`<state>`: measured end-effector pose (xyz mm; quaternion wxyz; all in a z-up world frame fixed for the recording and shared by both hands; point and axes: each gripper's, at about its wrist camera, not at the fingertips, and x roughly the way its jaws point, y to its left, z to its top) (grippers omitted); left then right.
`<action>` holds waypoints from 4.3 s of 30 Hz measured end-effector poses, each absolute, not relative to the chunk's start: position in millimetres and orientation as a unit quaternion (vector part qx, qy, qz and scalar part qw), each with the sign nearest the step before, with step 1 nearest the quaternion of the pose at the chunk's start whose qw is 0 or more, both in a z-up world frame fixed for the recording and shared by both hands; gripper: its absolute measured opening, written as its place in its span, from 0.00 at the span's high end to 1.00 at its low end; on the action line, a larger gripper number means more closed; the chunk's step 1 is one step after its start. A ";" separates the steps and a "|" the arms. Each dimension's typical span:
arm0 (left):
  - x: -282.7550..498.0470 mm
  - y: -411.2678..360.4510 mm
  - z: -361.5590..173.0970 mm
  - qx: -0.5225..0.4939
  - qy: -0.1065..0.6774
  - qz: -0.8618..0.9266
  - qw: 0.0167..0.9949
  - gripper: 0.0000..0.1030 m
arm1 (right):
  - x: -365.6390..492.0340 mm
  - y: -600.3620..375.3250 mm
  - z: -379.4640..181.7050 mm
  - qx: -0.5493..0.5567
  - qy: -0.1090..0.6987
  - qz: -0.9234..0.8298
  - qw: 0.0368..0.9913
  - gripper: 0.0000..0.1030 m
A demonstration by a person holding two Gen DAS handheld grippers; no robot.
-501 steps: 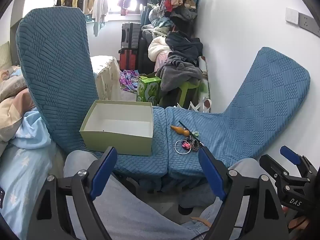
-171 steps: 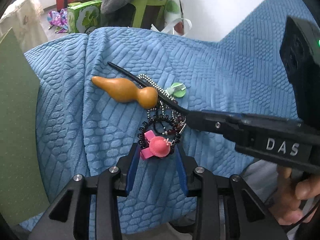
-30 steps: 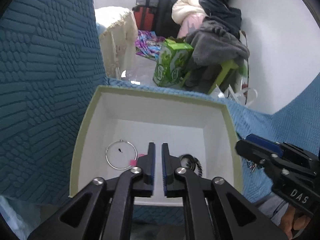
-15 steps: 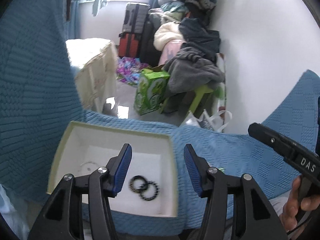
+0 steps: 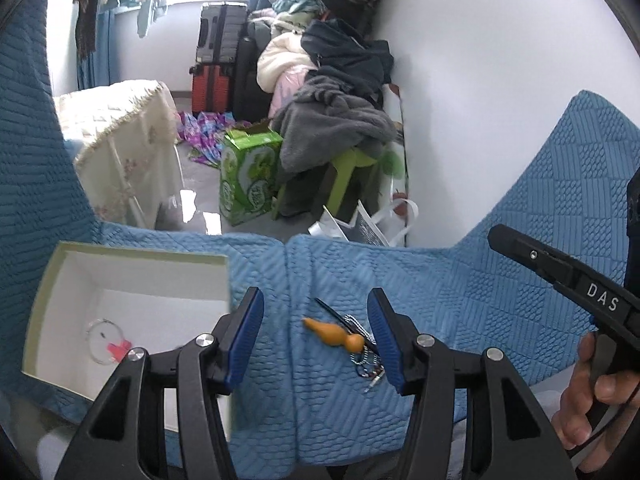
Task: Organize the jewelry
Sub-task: 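Move both grippers back to the remaining jewelry on the sofa, then close the right gripper on the black hair stick keychains while the left gripper reaches the gourd charm, then carry the orange gourd charm and green keychain into the green box, open both grippers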
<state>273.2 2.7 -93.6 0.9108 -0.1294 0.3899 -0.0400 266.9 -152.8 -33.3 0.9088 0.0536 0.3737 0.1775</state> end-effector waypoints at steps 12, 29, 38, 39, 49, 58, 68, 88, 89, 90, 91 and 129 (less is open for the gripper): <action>298.0 -53.1 -171.9 -0.145 0.457 -0.077 0.874 0.55 | 285.3 -187.7 -124.0 0.079 0.460 0.146 0.872 0.71; 343.9 -51.2 -275.1 -0.265 0.521 -0.040 0.811 0.62 | 326.4 -191.7 -213.3 0.136 0.572 0.120 0.800 0.73; 361.3 -41.5 -291.4 -0.290 0.523 -0.019 0.801 0.62 | 336.7 -188.9 -230.7 0.138 0.589 0.098 0.790 0.73; 362.6 -41.1 -291.9 -0.288 0.522 -0.014 0.803 0.62 | 337.1 -189.2 -233.7 0.137 0.592 0.094 0.788 0.73; 382.1 -46.8 -294.8 -0.267 0.519 -0.012 0.812 0.69 | 341.4 -173.4 -244.0 0.118 0.597 0.108 0.786 0.76; 387.7 -48.3 -293.6 -0.247 0.525 -0.034 0.814 0.70 | 343.4 -161.0 -242.9 0.077 0.593 0.110 0.794 0.90; 366.9 -40.4 -278.9 -0.227 0.527 -0.053 0.818 0.70 | 333.8 -166.4 -229.3 0.076 0.577 0.112 0.806 0.93; 307.0 -38.1 -238.5 -0.164 0.523 -0.079 0.833 0.70 | 282.4 -167.9 -200.2 0.036 0.554 0.107 0.825 0.93; 304.6 -37.1 -234.7 -0.161 0.522 -0.080 0.834 0.70 | 280.2 -169.0 -198.4 0.037 0.553 0.106 0.825 0.93; 301.4 -36.3 -229.9 -0.157 0.519 -0.080 0.836 0.70 | 277.7 -169.8 -195.9 0.039 0.552 0.107 0.826 0.93; 300.1 -35.7 -225.8 -0.153 0.517 -0.077 0.838 0.70 | 275.2 -169.9 -192.2 0.037 0.549 0.106 0.828 0.93; 256.2 176.4 -100.5 -0.109 0.432 -0.001 0.895 0.69 | 250.9 60.6 -68.1 -0.025 0.470 0.255 0.845 0.93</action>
